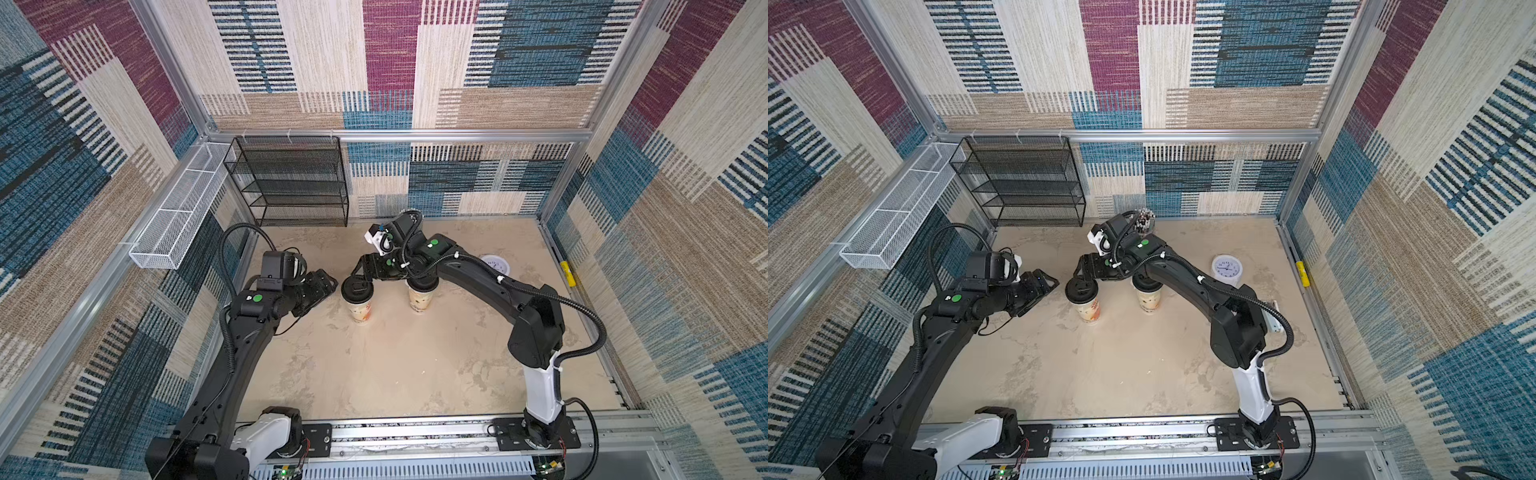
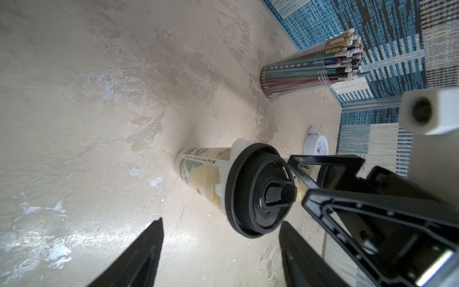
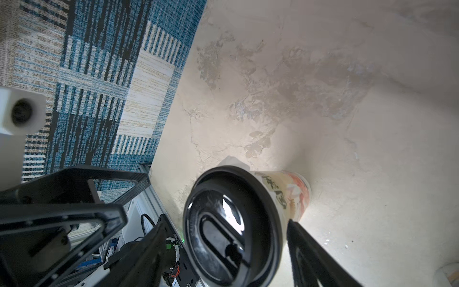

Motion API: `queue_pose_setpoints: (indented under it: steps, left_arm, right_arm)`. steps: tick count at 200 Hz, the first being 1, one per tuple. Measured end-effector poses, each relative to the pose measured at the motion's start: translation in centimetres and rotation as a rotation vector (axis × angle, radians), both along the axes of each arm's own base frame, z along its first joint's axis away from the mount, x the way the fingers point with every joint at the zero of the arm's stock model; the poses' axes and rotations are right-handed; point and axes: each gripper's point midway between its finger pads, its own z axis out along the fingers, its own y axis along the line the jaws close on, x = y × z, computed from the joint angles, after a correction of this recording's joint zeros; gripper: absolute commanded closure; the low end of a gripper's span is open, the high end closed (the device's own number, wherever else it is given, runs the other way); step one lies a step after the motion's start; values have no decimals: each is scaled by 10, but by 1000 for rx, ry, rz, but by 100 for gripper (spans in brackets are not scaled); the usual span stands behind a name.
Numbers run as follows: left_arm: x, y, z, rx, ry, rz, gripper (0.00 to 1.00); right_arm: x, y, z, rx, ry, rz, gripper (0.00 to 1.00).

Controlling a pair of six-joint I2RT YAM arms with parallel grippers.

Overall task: Put the leak-proof paper on the milk tea cups
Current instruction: Secure the cup lid on the cup, then reset both arms

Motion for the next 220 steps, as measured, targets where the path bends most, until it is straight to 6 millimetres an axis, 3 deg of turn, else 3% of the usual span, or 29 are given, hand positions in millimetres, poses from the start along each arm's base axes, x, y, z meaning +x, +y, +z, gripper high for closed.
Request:
queue_pose_setpoints:
  steps: [21,42,57,72,86,117,125,133,151,163,179,195,220]
  left_arm:
    - [-3,18,2,70,-32,72,18]
    - [-8,43,-1,177,-70,162,15]
    - [-11,62,-7,273,-107,208,5]
    - [-12,77,-18,368,-135,234,0]
    - [-7,87,-34,460,-157,218,0]
    - [8,110,-75,639,-126,176,0]
    - [12,117,-82,664,-128,181,0]
    - [15,122,-91,676,-129,185,0]
    - [18,127,-115,712,-139,164,0]
    - [18,126,-133,725,-145,132,1]
    - [22,124,-148,742,-164,98,0]
    - [32,121,-150,746,-217,68,0]
    - [54,114,-145,738,-340,34,0]
  right_arm:
    - [2,-7,43,35,-99,-17,21]
    - [-1,-36,97,57,-268,-76,21]
    - [-3,-78,119,32,-399,-171,19]
    - [-1,-140,118,-45,-503,-326,12]
    - [3,-210,96,-162,-625,-507,9]
    - [-5,-377,-22,-520,-655,-860,6]
    - [-12,-413,-47,-587,-634,-938,5]
    - [-16,-436,-67,-613,-623,-989,3]
    - [-19,-455,-110,-641,-601,-995,1]
    - [-17,-453,-135,-638,-585,-952,0]
    - [-9,-447,-152,-603,-606,-906,0]
    - [7,-445,-152,-568,-656,-884,0]
    - [38,-442,-129,-450,-779,-874,3]
